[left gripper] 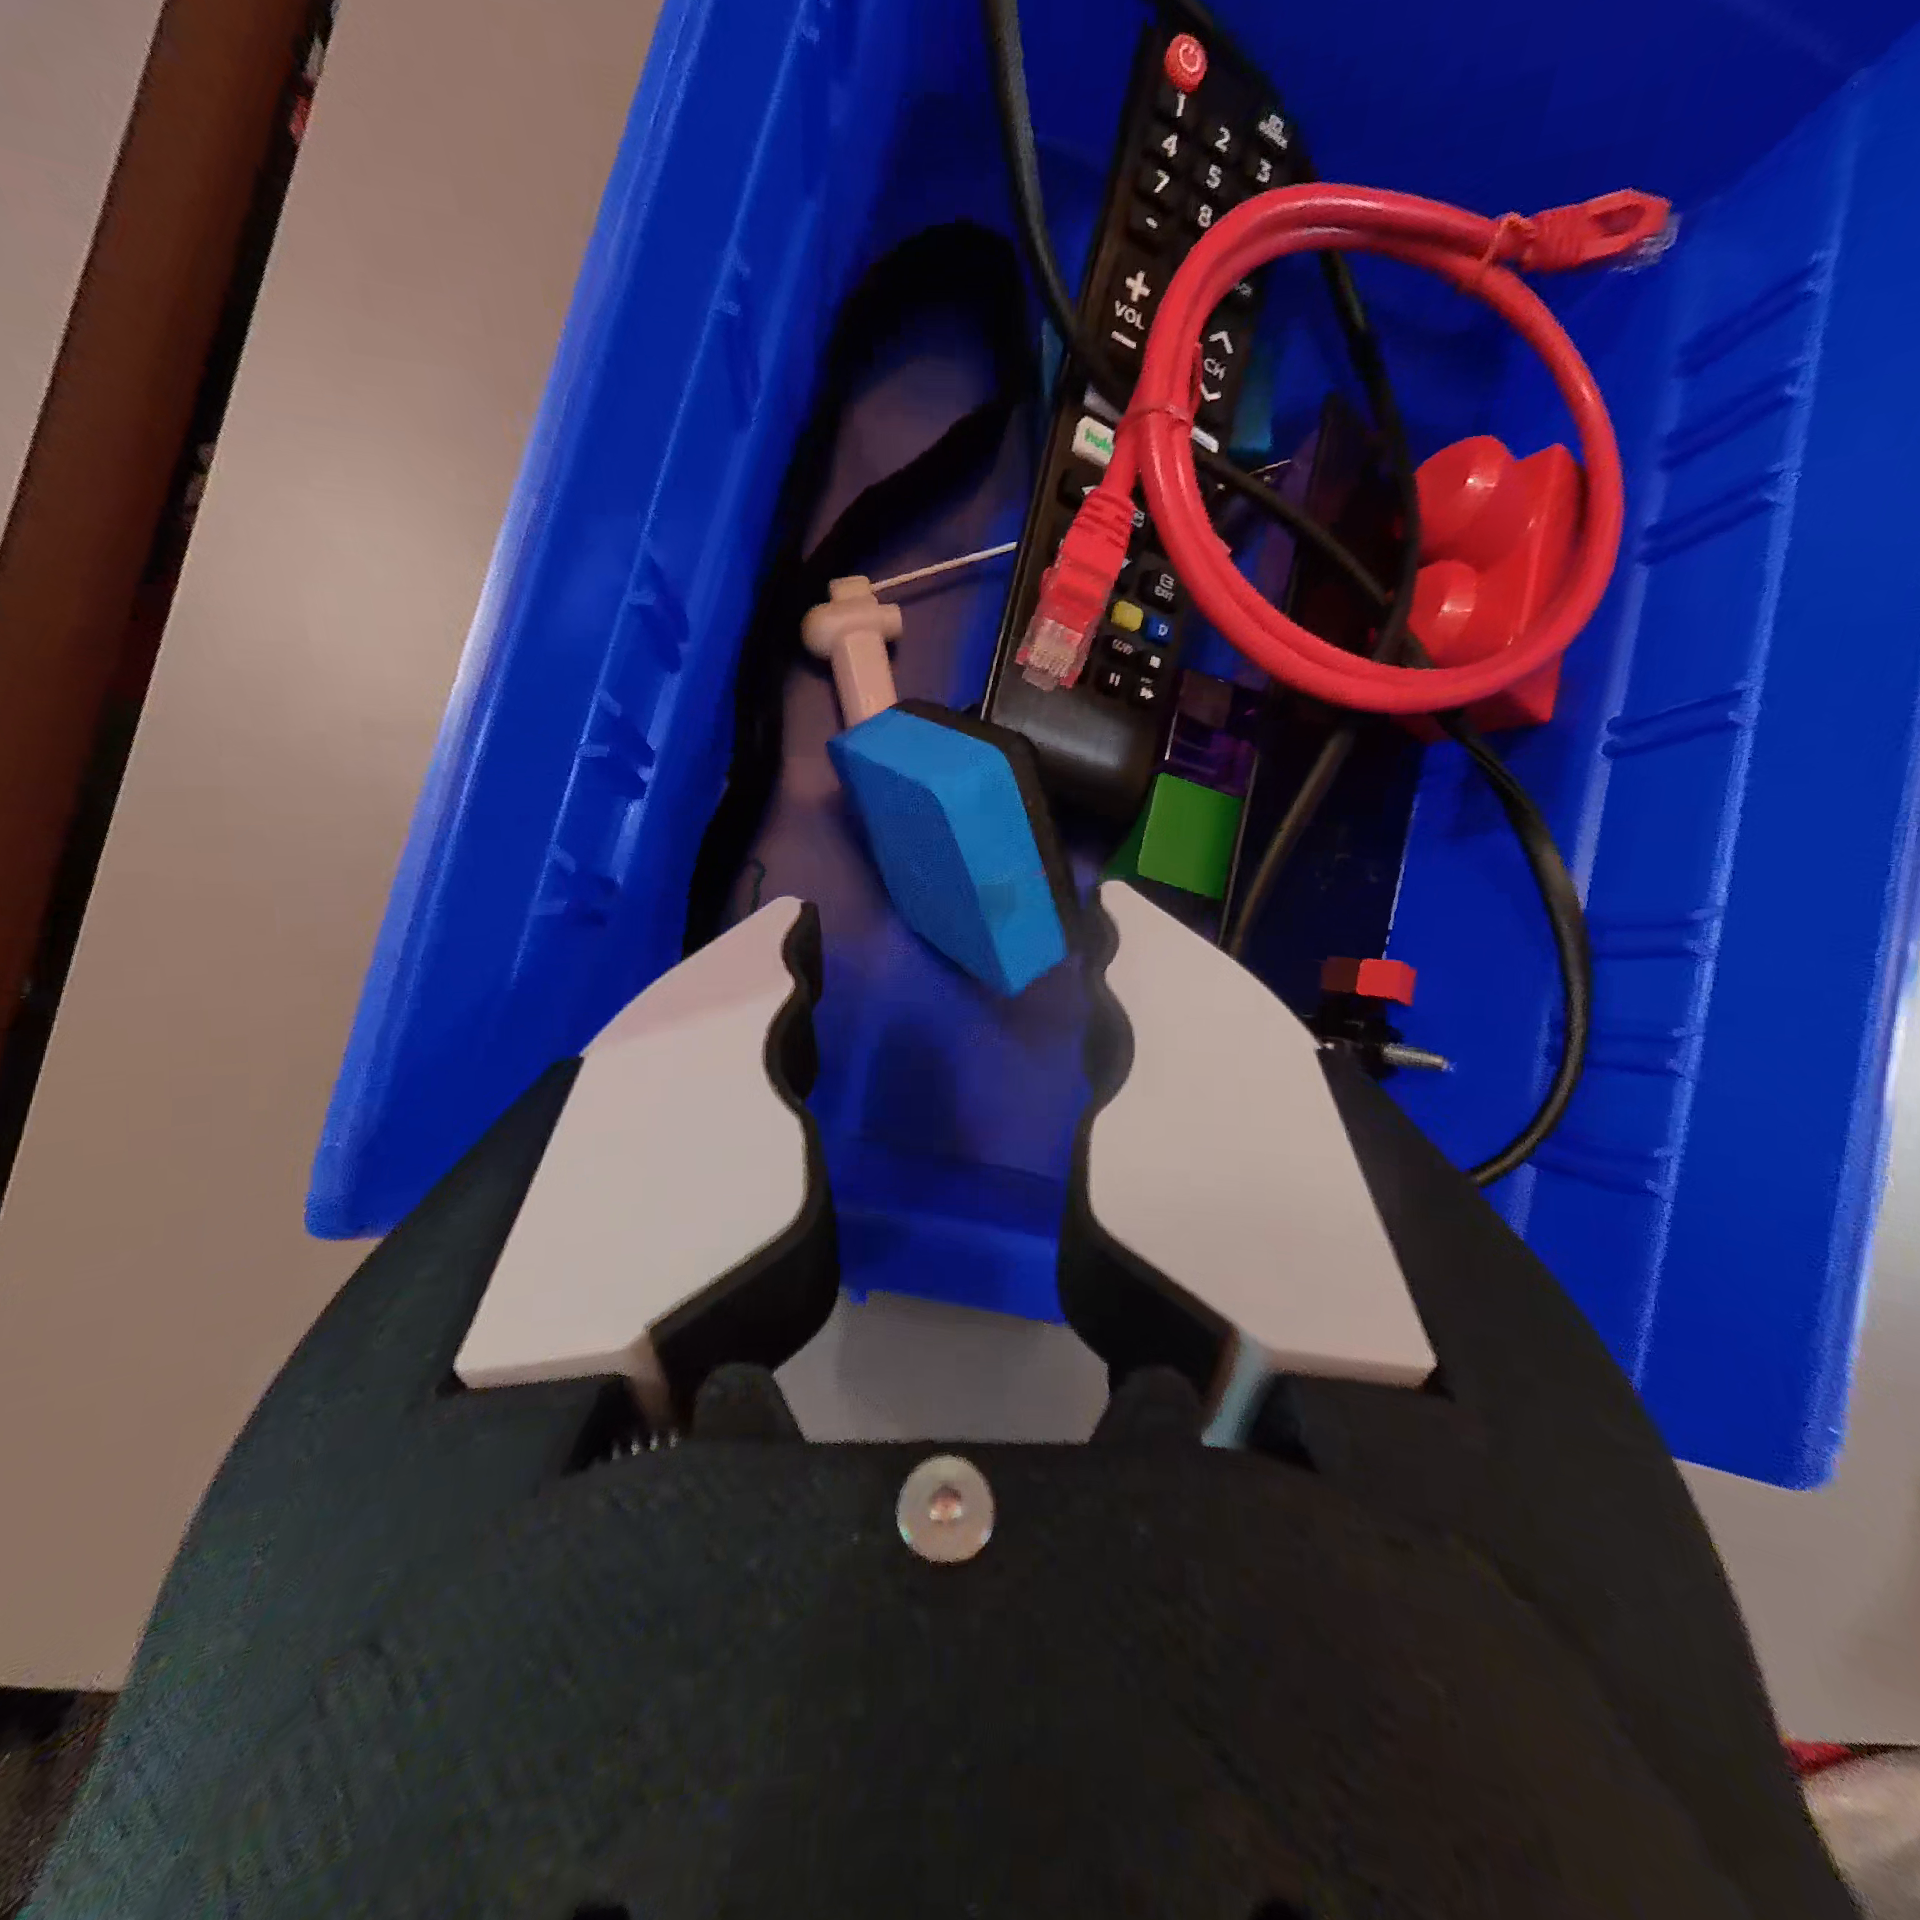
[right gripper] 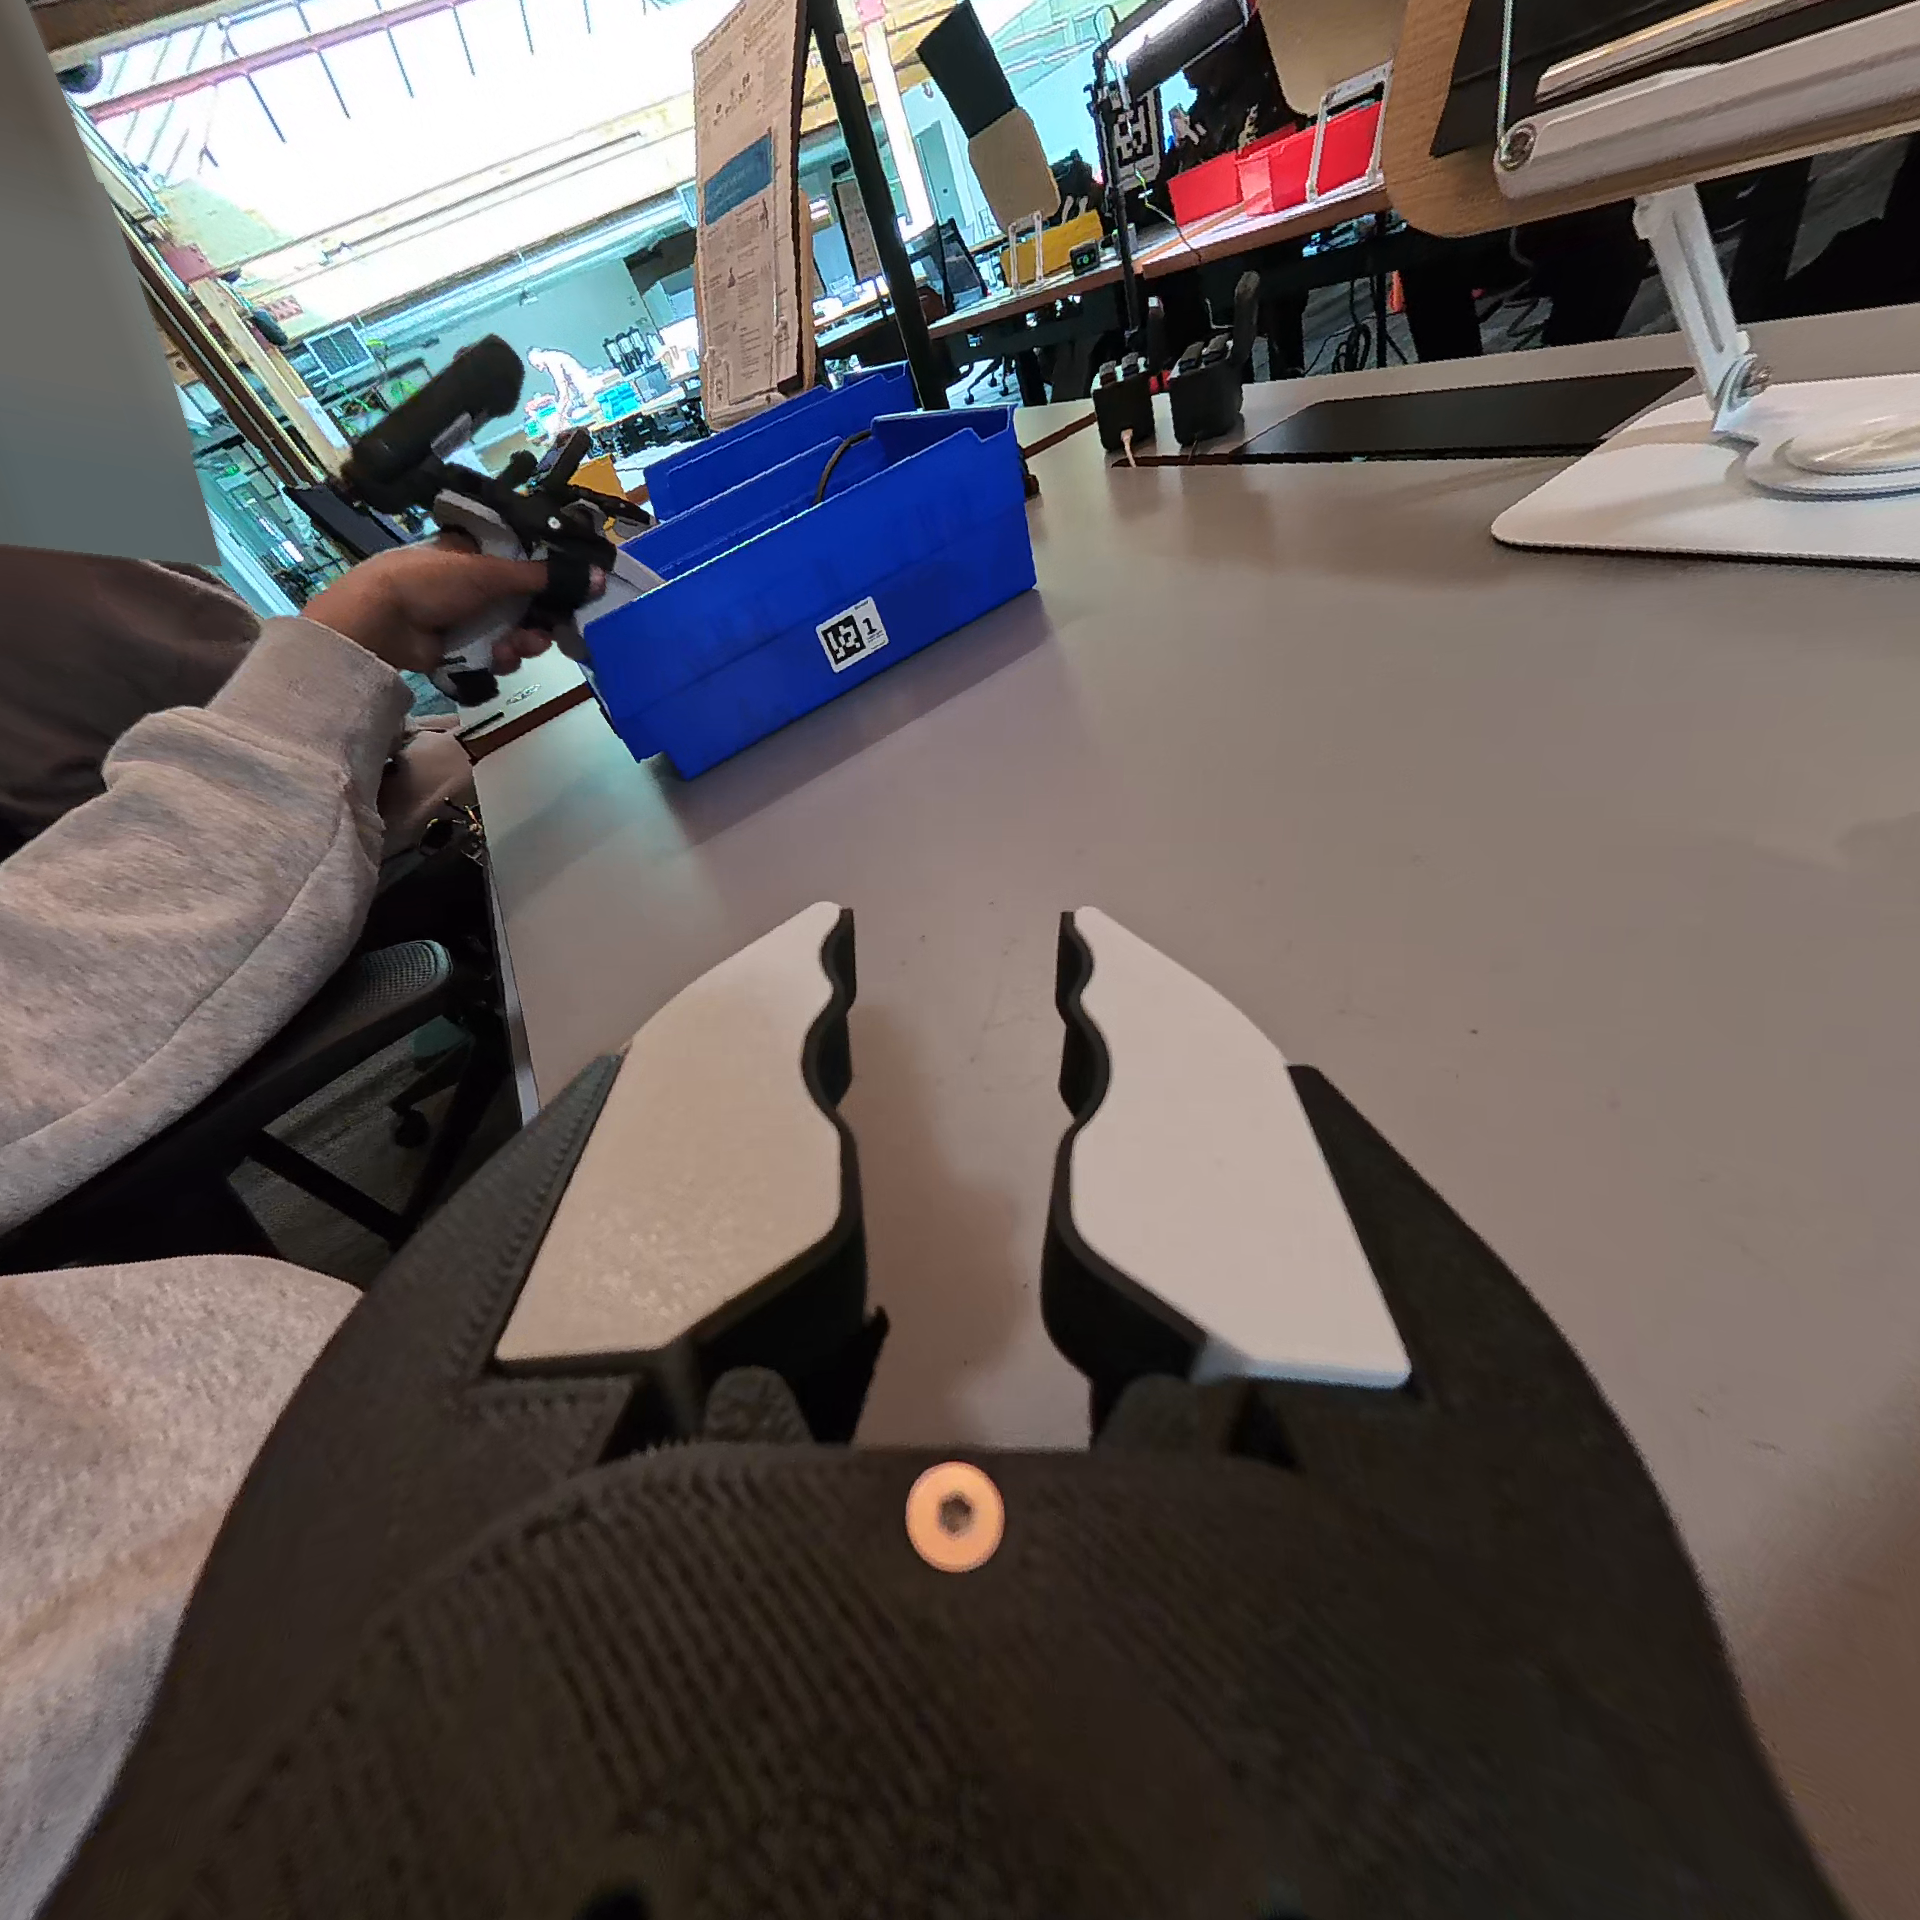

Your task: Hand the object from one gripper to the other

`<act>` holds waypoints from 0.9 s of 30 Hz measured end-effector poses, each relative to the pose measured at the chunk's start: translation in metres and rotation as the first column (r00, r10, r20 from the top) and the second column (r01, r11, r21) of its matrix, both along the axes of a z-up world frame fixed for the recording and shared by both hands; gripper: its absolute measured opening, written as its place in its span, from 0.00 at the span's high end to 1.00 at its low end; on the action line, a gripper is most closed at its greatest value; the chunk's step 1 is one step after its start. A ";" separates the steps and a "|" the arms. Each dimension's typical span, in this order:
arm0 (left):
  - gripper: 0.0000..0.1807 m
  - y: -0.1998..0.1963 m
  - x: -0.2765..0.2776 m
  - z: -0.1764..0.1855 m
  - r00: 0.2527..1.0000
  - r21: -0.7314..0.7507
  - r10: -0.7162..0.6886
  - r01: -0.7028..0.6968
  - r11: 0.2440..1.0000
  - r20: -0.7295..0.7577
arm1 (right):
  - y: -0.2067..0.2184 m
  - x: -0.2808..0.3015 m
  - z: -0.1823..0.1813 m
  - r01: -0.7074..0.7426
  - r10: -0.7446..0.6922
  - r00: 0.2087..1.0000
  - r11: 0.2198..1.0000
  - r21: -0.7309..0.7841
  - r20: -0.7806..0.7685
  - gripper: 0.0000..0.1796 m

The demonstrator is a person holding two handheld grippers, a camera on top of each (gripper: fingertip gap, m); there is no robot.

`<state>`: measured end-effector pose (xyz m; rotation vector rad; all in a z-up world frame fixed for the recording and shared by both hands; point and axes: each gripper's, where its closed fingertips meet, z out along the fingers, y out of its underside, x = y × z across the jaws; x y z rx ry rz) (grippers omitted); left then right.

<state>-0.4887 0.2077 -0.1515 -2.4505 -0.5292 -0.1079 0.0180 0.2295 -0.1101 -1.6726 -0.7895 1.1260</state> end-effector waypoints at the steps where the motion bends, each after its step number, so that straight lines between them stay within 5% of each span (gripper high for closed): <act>1: 0.72 0.001 -0.002 -0.003 1.000 0.007 0.004 -0.004 1.000 0.001 | 0.000 0.000 0.000 0.000 0.000 1.000 1.000 0.000 -0.001 0.79; 12: 0.72 0.005 0.000 -0.012 0.999 -0.056 -0.015 0.013 0.998 -0.049 | -0.001 0.000 0.000 -0.002 0.002 1.000 1.000 -0.003 -0.003 0.79; 21: 0.84 0.002 -0.002 -0.014 0.990 -0.105 -0.058 0.045 0.993 -0.125 | -0.001 -0.001 0.000 -0.006 0.005 1.000 1.000 -0.011 -0.011 0.79; 27: 0.87 0.014 0.011 0.059 0.988 0.194 -0.089 0.114 0.974 -0.129 | -0.001 -0.002 0.000 -0.006 0.006 1.000 1.000 -0.015 -0.012 0.79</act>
